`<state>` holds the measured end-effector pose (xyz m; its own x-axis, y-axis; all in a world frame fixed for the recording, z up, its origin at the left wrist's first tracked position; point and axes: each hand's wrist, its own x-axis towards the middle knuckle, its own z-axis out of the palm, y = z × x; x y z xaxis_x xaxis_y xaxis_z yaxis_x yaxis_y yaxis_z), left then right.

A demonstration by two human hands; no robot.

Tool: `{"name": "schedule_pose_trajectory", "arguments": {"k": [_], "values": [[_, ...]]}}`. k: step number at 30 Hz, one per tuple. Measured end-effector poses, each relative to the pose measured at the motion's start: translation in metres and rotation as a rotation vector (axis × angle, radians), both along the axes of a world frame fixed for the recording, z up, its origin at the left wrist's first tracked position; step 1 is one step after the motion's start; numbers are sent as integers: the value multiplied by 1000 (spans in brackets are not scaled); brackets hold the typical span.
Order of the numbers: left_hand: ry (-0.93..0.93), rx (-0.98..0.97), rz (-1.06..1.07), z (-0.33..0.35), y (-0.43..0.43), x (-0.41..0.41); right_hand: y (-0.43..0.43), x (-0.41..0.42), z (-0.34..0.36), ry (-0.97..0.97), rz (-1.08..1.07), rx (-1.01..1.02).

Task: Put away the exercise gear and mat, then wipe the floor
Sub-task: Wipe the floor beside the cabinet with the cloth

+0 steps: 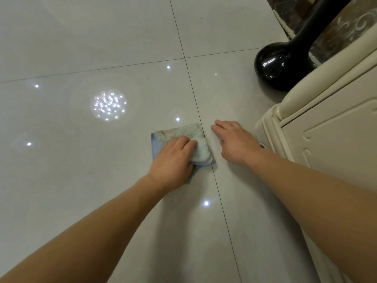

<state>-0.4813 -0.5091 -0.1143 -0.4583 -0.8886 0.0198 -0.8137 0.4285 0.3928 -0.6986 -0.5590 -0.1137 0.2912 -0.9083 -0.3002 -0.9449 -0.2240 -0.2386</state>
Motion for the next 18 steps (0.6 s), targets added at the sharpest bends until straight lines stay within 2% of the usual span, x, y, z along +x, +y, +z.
{"name": "schedule_pose_trajectory", "arguments": {"k": [5, 13, 18], "values": [[9, -58, 17, -1, 0, 5, 0, -1, -1, -3, 5, -5], [95, 133, -131, 9, 9, 28, 0, -1, 0, 4, 2, 14], [74, 113, -179, 1, 19, 31, -1, -1, -1, 10, 10, 24]]}}
